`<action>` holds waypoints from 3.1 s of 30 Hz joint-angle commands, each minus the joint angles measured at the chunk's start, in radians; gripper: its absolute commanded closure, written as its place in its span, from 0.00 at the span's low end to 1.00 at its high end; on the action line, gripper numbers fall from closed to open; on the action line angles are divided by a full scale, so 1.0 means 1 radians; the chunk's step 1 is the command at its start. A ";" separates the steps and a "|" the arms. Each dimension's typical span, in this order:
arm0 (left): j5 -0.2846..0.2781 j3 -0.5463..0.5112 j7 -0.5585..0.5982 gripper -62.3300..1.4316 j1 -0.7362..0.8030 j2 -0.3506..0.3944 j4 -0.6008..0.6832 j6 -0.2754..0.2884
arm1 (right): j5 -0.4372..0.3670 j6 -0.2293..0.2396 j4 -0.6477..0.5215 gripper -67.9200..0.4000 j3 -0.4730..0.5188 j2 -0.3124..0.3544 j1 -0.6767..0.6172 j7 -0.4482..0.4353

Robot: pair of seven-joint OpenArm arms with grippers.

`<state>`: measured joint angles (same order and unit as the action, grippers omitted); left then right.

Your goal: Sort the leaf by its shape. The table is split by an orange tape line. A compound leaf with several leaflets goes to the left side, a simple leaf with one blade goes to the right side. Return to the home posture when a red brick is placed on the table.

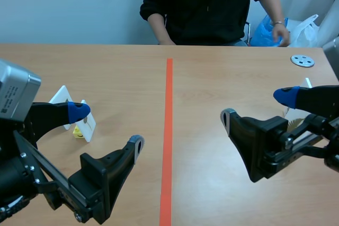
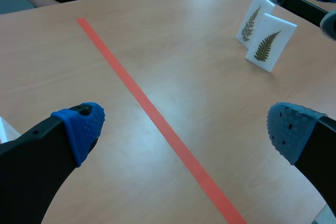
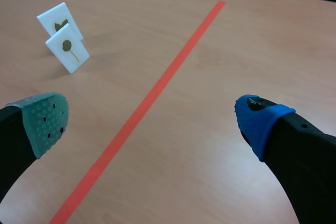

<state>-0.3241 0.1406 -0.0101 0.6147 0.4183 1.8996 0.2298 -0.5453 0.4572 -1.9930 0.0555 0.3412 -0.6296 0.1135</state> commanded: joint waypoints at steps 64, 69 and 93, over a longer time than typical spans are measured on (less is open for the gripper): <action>-0.009 -0.003 0.021 0.00 -0.003 -0.002 0.005 0.006 | -0.007 0.000 0.010 0.00 0.003 0.010 0.009 -0.056; -0.009 -0.003 0.021 0.00 -0.003 -0.002 0.005 0.006 | -0.007 0.000 0.010 0.00 0.003 0.010 0.009 -0.056; -0.009 -0.002 0.021 0.00 -0.003 -0.005 0.005 0.006 | -0.007 0.000 0.010 0.00 0.003 0.010 0.009 -0.056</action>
<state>-0.3237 0.1406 -0.0097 0.6147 0.4183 1.8996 0.2337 -0.5453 0.4572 -1.9717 0.0555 0.3412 -0.6296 0.0723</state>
